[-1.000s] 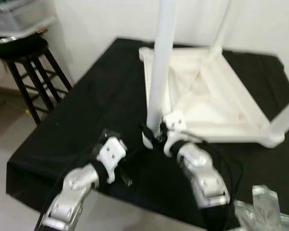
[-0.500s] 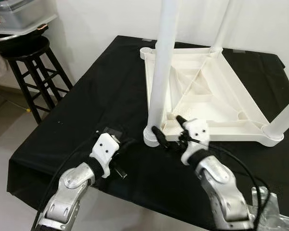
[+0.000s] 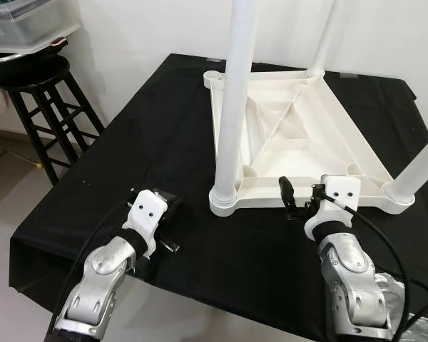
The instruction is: Building children table
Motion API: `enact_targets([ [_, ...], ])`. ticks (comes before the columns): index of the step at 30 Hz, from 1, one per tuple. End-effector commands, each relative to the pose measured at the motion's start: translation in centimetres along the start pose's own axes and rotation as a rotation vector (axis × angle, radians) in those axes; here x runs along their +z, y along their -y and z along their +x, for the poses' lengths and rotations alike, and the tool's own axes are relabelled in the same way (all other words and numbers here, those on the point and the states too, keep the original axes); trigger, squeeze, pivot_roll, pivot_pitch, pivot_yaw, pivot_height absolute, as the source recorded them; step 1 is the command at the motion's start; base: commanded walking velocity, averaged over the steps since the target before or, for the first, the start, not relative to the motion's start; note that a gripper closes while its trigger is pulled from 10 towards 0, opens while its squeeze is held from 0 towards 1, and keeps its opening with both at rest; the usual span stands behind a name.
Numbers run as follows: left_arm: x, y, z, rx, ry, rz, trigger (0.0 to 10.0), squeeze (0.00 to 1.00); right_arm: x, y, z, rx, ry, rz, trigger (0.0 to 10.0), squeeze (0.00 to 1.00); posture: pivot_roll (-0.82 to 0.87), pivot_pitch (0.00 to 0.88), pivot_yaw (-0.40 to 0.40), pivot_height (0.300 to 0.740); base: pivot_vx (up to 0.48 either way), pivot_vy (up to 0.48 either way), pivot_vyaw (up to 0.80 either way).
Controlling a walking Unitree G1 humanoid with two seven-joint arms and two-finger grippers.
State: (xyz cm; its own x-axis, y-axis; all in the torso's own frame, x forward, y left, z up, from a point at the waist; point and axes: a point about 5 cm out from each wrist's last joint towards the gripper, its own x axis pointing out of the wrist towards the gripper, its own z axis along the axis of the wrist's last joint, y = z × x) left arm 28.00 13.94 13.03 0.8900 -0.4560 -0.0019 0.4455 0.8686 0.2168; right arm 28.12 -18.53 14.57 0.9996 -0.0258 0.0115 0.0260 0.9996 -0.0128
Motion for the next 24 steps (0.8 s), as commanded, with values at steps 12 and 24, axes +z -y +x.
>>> enact_targets([
  [12,-0.62,-0.1,-0.1,0.01,-0.028,0.008,10.0,0.0,-0.22,0.21,0.62,-0.033,-0.025,0.016,10.0,0.0,0.01,0.107,-0.011,0.74,0.0,0.48,0.0],
  [24,-0.17,0.0,-0.11,-0.014,0.009,0.043,10.0,0.0,-0.31,0.03,0.65,-0.031,-0.029,0.016,10.0,0.0,0.02,0.103,-0.009,0.74,0.0,0.0,-0.8],
])
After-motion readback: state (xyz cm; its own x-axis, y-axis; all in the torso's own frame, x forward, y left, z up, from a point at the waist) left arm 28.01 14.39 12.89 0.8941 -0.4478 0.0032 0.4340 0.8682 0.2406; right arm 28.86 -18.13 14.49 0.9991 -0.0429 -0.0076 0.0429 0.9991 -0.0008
